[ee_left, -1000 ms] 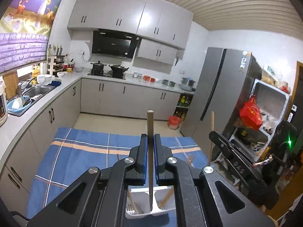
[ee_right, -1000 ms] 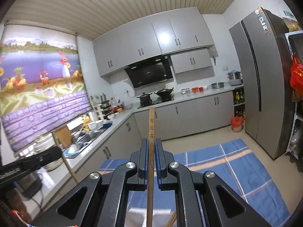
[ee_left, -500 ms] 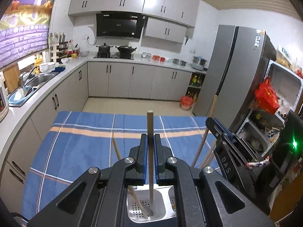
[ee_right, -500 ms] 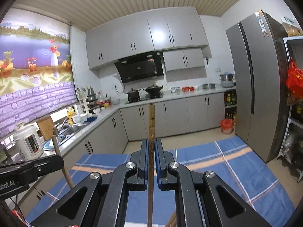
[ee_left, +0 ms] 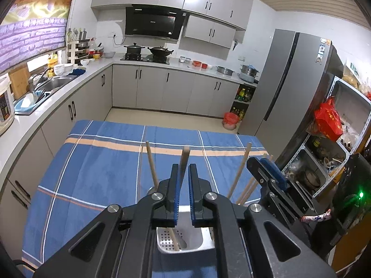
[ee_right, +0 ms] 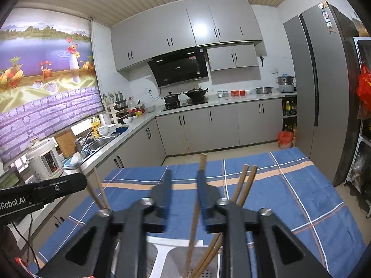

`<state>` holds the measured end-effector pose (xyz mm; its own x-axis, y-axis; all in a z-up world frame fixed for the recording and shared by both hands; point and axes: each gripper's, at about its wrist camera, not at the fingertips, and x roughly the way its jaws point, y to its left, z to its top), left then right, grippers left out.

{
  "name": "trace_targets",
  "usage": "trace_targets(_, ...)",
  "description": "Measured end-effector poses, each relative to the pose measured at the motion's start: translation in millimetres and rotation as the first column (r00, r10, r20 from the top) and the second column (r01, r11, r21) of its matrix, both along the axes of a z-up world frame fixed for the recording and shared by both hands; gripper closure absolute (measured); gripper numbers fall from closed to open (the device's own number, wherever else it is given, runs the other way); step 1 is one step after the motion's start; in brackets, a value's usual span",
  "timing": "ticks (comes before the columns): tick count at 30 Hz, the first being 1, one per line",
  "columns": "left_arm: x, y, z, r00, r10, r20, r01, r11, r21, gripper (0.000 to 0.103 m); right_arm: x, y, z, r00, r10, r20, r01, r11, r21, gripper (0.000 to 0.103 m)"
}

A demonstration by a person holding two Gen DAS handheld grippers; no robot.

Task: Organize utensils
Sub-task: 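Open both tools to release the chopsticks in the holder, then move both tools back to the pile and grasp a chopstick with each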

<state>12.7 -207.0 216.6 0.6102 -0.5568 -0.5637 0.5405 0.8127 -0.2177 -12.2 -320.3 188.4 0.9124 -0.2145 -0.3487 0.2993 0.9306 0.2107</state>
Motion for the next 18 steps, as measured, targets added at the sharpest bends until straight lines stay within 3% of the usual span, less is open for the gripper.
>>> trace_targets(3, -11, 8, 3, 1.000, 0.004, -0.001, -0.004, 1.000, -0.002, 0.090, -12, 1, 8, 1.000, -0.002, 0.001, 0.002, 1.000, -0.009, 0.070)
trace_targets(7, -29, 24, 9, 1.000, 0.024, 0.009, -0.024, 1.000, -0.008, 0.070, -32, 7, 21, 1.000, -0.016, 0.005, 0.016, 0.999, -0.036, 0.055)
trace_targets(13, -55, 47, 11, 0.998, 0.064, 0.008, -0.064, 0.998, 0.009, 0.059, -71, 16, 36, 0.999, -0.046, -0.013, 0.045, 0.997, -0.067, 0.043)
trace_targets(18, -75, 66, 6, 0.996, 0.089, 0.006, -0.089, 0.995, 0.040, 0.058, -108, 25, 35, 0.995, -0.077, -0.064, 0.070, 0.993, -0.098, 0.038)
